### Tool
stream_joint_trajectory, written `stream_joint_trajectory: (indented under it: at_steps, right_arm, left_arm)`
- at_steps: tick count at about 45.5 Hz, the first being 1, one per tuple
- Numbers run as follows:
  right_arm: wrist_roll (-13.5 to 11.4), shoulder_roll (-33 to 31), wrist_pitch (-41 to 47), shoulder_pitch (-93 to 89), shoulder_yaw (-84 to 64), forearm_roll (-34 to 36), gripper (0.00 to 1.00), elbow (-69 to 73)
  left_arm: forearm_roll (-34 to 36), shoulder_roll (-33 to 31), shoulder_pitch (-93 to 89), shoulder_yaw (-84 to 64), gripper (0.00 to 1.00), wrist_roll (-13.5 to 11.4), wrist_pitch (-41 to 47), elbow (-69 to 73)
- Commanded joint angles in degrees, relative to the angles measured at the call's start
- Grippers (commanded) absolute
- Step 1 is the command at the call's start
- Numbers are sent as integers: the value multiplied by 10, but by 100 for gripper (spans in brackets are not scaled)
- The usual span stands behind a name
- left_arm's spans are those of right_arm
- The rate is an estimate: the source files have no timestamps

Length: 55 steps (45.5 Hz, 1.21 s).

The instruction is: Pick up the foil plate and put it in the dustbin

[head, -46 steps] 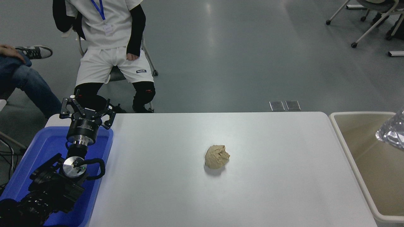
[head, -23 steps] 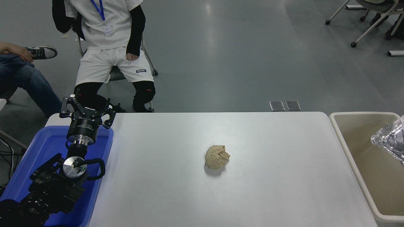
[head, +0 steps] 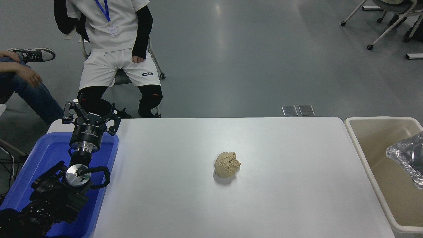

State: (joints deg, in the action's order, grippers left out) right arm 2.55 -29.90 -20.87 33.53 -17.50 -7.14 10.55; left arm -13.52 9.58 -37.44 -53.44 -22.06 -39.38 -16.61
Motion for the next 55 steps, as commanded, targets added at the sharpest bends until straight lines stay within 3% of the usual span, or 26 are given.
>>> stream_joint_trajectory:
  at_steps: [1, 12, 19, 23, 28, 32, 34, 39, 40, 55]
  right_arm:
    - [0, 4, -9, -5, 4, 0, 0, 0]
    - [1, 4, -9, -6, 3, -1, 0, 0]
    - [1, 3, -9, -12, -1, -6, 26, 0]
    - [1, 3, -9, -13, -2, -8, 29, 0]
    - [1, 4, -9, -13, -3, -9, 40, 1]
    - [1, 4, -9, -10, -3, -9, 42, 2]
    - [1, 3, -9, -8, -3, -9, 52, 2]
    - [2, 3, -10, 1, -1, -9, 96, 4]
    - [2, 3, -10, 6, -1, -9, 99, 6]
    - [2, -6, -7, 51, -7, -21, 100, 47]
  left_arm:
    - [0, 0, 0, 0, 99, 0, 0, 0]
    - [0, 0, 0, 0, 99, 0, 0, 0]
    - [0, 0, 0, 0, 99, 0, 0, 0]
    - [0, 0, 0, 0, 99, 0, 0, 0]
    - [1, 0, 0, 0, 99, 0, 0, 0]
    - [1, 0, 0, 0, 99, 0, 0, 0]
    - [1, 0, 0, 0, 99, 0, 0, 0]
    - [1, 0, 0, 0, 99, 1, 0, 0]
    - [1, 0, 0, 0, 99, 0, -1, 0]
    - [1, 0, 0, 0, 99, 1, -1, 0]
